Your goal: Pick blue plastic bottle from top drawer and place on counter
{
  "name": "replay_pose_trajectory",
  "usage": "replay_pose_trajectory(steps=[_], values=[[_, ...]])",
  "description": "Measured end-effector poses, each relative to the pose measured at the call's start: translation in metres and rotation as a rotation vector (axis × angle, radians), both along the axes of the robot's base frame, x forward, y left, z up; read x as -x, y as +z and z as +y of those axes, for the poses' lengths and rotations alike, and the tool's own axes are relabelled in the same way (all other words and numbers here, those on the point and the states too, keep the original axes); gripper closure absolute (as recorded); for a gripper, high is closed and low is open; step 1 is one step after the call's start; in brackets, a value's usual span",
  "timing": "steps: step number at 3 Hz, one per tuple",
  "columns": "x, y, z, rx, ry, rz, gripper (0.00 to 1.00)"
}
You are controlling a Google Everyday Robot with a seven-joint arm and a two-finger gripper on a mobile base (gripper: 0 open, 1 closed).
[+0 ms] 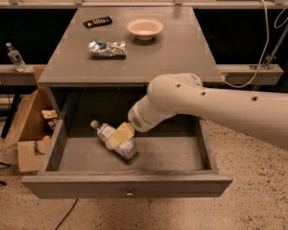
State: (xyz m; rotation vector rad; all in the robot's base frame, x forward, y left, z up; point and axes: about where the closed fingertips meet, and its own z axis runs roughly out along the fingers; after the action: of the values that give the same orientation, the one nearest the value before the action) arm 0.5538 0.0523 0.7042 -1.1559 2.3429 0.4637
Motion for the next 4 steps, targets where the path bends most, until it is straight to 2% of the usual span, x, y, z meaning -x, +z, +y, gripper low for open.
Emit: replay_pose_trajectory(steps=[2,3,4], values=[[-0.015,-0.055,0.028,0.072,-0.033,-0.007,0.00],[-0.015,-0.074,0.034,0.095,-0.048,0.005,0.00],[-0.013,-0.092,0.040,0.104,-0.050,0.025,0.16]])
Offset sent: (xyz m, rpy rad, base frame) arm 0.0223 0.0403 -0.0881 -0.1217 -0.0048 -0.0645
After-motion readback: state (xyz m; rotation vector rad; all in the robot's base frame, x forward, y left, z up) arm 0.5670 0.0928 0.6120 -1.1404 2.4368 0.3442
